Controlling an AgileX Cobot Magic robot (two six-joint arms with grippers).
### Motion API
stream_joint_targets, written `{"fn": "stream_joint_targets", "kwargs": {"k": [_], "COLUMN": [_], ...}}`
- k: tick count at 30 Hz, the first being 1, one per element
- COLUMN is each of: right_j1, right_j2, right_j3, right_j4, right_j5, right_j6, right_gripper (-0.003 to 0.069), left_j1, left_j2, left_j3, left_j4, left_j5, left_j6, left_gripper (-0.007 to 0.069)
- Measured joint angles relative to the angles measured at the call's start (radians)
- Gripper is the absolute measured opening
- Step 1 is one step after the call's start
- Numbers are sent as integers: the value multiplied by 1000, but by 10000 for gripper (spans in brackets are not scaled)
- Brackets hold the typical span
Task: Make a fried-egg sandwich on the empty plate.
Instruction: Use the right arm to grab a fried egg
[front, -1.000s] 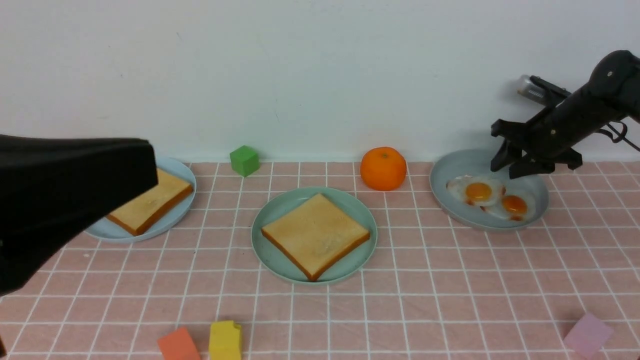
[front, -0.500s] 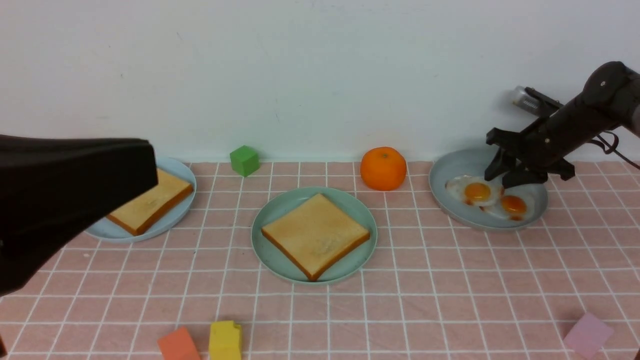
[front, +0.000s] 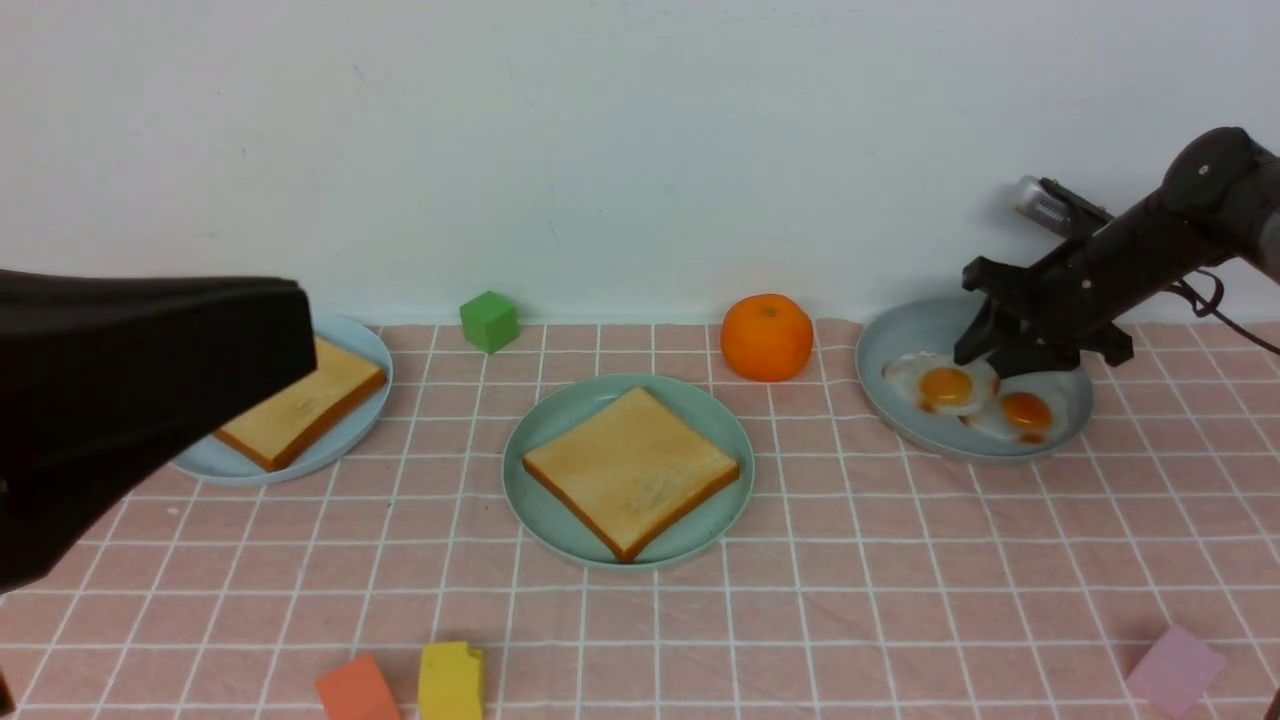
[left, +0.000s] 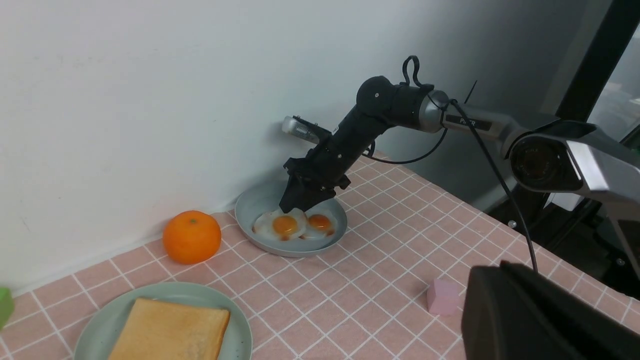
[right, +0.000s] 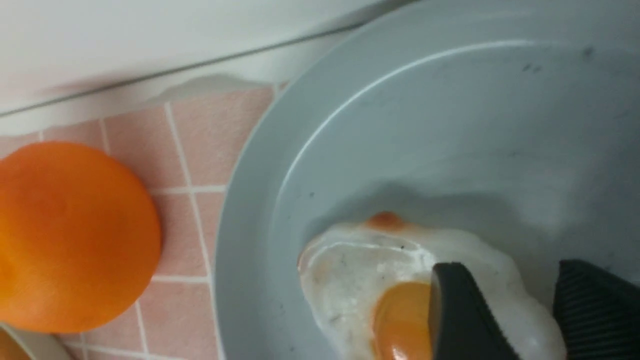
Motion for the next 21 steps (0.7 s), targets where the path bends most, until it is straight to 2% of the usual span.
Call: {"fn": "stream_joint_targets", "kwargs": {"k": [2,10,21], "right_j1": [0,0,-22], "right_j2": [1,3,-64], "right_j3": [0,0,0], "right_j4": [1,1,1], "right_j5": [4,30,58], "right_j6": [-4,-53,-79], "right_gripper": [269,135,72], "left_j1": [0,0,0], "left_j2": [0,0,0], "left_j3": [0,0,0], "left_j4": [0,0,1], "left_j5": [0,0,0], "left_j6": [0,0,0], "left_gripper": [-13,-13,-13]}}
